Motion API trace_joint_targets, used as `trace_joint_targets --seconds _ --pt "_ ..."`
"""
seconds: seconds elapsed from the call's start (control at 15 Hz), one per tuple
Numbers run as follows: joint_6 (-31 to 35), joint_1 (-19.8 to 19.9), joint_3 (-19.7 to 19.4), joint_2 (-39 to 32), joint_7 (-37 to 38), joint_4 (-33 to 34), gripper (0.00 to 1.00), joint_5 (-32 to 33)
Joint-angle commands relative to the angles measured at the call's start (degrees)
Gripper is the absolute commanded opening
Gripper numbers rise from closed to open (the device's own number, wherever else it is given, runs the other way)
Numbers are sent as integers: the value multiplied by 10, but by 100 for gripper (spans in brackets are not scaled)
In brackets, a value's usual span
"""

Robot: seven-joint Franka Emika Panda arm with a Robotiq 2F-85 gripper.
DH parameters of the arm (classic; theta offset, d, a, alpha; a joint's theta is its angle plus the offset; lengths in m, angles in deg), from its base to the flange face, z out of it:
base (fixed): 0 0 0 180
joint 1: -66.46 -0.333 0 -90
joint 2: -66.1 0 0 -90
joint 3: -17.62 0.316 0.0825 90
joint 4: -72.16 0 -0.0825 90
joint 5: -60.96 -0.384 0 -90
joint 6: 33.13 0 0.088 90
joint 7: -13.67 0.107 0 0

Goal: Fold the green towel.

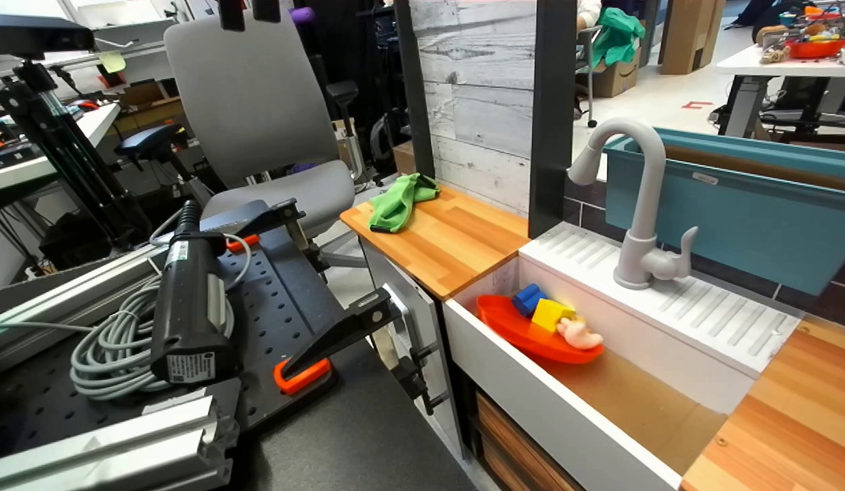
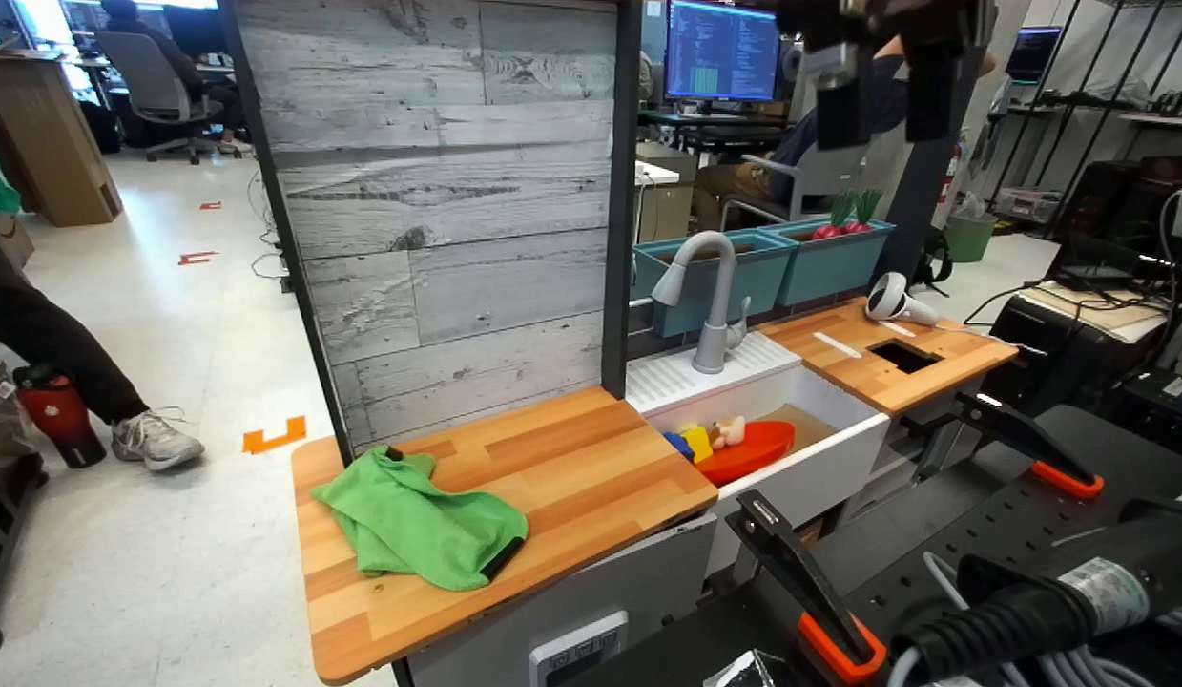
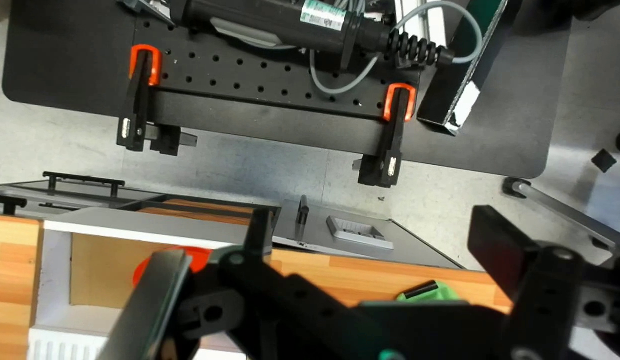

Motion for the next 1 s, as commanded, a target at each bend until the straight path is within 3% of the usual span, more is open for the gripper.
trace_joint_targets --seconds 0.0,0.4,0.47,0.87,0.93 --pt "57 -5 6 -57 8 13 100 -8" --pt "159 -3 5 -155 4 32 100 -9" --pt "132 -3 4 -121 2 13 100 0" --pt "153 -3 4 -155 2 29 100 0" --pt "190 -3 2 -158 25 20 100 3"
